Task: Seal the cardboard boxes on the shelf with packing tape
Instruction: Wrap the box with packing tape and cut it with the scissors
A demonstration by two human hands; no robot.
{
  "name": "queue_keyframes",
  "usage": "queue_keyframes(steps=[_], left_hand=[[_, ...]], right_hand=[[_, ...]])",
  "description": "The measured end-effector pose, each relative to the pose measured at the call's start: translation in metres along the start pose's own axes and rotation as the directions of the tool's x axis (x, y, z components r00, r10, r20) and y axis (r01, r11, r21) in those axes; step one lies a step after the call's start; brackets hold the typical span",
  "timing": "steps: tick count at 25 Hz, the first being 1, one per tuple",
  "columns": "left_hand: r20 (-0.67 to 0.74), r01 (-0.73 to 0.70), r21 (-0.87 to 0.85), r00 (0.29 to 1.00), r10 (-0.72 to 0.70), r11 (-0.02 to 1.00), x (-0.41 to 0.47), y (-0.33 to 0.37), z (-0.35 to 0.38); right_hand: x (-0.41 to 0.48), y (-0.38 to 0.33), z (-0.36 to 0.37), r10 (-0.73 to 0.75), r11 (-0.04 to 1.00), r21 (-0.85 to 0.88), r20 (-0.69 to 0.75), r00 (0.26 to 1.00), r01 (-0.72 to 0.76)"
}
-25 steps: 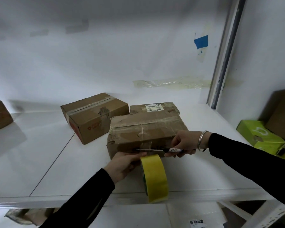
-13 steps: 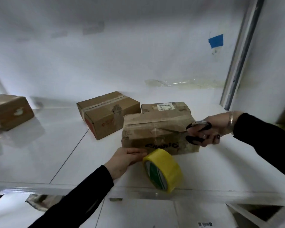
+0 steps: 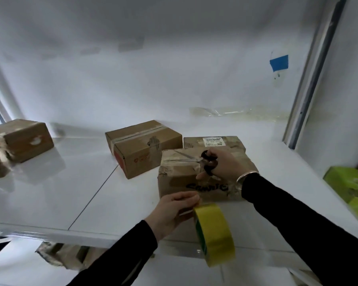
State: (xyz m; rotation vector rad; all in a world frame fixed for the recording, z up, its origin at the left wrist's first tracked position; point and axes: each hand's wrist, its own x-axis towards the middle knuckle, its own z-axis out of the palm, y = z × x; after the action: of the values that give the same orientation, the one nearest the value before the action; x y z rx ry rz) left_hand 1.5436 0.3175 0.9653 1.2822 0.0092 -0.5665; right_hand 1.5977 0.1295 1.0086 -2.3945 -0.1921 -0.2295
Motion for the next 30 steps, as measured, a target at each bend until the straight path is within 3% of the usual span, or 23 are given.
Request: queue_keyframes(steps=[2,7,14,22,24,25,27,28,30], left_hand=[[-0.014,0.016,-0.029,1.000,-0.017,0.999,0.003,-0.001,-0.001],[-0.033,0.050,-0.075,0.998,-0.053,0.996,0.009,-0.001,-0.001],[-0.017,0.021,-0.068,1.000,-0.023,0.997,0.000,0.000,-0.005],[-0.086,0.020,-0.082,0.996,-0.027,0.996,0.000,0.009,-0.016],[-0.096,0.024,-0.104,0.995,-0.034,0.994,0.001,0.008,-0.018],[-0.098,0.019,-0.111,0.995,-0.030,0.994,0.001,0.008,-0.019],[-0.096,-0.003,-0.105,0.995,-0.007,0.995,0.001,0.008,-0.023],[-0.092,-0.019,-0.094,0.996,0.010,0.995,0.000,0.009,-0.025],[-0.084,-0.041,-0.074,0.996,0.034,0.996,0.000,0.011,-0.029]], right_hand=[[-0.002,0.001,0.005,-0.027,0.999,-0.019,0.002,1.000,0.027],[-0.015,0.008,0.014,-0.129,0.959,-0.255,-0.014,0.992,0.121],[-0.021,0.002,0.035,-0.135,0.886,-0.460,-0.155,0.979,0.049],[-0.015,0.005,0.035,-0.100,0.875,-0.484,-0.181,0.978,0.000],[-0.015,0.005,0.035,-0.053,0.954,-0.300,-0.161,0.986,0.003],[-0.015,0.006,0.027,0.015,0.997,-0.067,-0.151,0.988,-0.026],[-0.016,0.010,-0.007,0.198,0.931,0.351,-0.248,0.948,-0.103],[-0.020,0.014,-0.030,0.268,0.913,0.388,-0.347,0.899,-0.123],[-0.038,0.034,-0.076,0.354,0.932,0.263,-0.522,0.776,-0.248]])
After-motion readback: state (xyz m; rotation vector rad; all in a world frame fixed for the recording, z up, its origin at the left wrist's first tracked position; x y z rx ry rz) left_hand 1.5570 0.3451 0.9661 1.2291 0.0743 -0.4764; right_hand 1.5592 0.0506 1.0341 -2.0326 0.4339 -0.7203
